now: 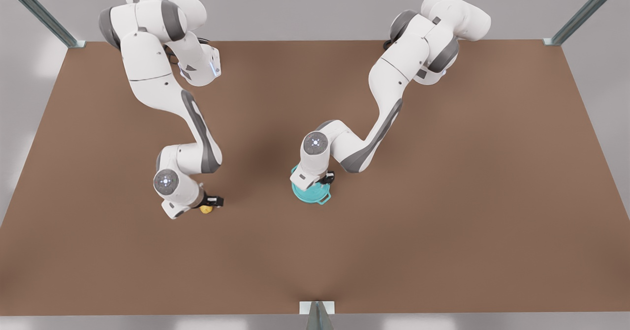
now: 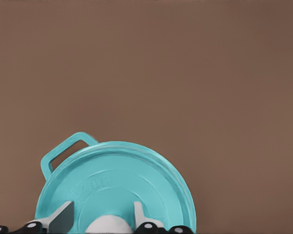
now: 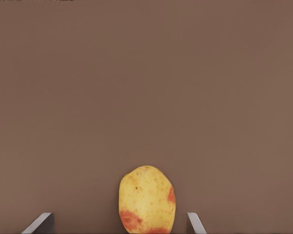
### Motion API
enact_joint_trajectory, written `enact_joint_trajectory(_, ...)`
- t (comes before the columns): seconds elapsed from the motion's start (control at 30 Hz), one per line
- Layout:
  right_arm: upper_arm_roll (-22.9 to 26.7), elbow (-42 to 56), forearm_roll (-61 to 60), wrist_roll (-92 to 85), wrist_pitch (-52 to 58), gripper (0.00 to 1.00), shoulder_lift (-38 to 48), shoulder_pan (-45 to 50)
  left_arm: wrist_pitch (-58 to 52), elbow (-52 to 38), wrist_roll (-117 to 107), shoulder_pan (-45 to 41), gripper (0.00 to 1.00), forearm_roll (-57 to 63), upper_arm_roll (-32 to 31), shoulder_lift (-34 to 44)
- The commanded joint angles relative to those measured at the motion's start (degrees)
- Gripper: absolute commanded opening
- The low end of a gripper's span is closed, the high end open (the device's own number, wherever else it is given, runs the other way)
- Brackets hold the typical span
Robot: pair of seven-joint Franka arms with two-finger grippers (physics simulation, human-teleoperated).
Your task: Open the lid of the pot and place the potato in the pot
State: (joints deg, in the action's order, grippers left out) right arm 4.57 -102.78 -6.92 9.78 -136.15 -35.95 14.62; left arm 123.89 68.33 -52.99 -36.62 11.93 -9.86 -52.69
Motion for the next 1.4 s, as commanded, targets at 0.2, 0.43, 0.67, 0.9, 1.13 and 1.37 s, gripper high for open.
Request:
enact_joint_trajectory(0.2,0.0,0.1,-2.0,-4.2,-4.3,0.96,-2.6,-0.6,-4.2,-2.5,-5.3,0.4,0.39,1.3,0.4,0.7)
enact_joint_trajectory(0.43,-0.1,0.0,-2.0,-5.1,-4.4,0.81,-2.7,-1.1,-4.1,-4.5,23.8,13.1,0.39,0.8,0.3,-0.4)
enact_joint_trajectory(0.67,-0.4,0.0,-2.0,-5.7,-5.0,0.64,-3.3,-1.3,7.4,-4.5,31.6,15.8,1.00,1.2,0.4,-6.9)
enact_joint_trajectory(0.9,-3.1,0.0,-2.5,-5.2,-3.8,0.49,-2.2,-2.2,-45.3,-6.1,46.0,30.6,1.00,-6.6,2.1,21.0)
enact_joint_trajectory(1.13,-7.8,1.0,-2.5,-5.1,4.9,0.47,5.7,0.6,-24.9,25.2,51.7,39.8,1.00,-10.8,1.7,42.7)
enact_joint_trajectory(1.37,-11.8,9.1,-2.0,-5.6,6.5,0.47,6.6,10.0,-25.7,22.6,51.4,37.6,1.00,-10.3,1.0,41.1)
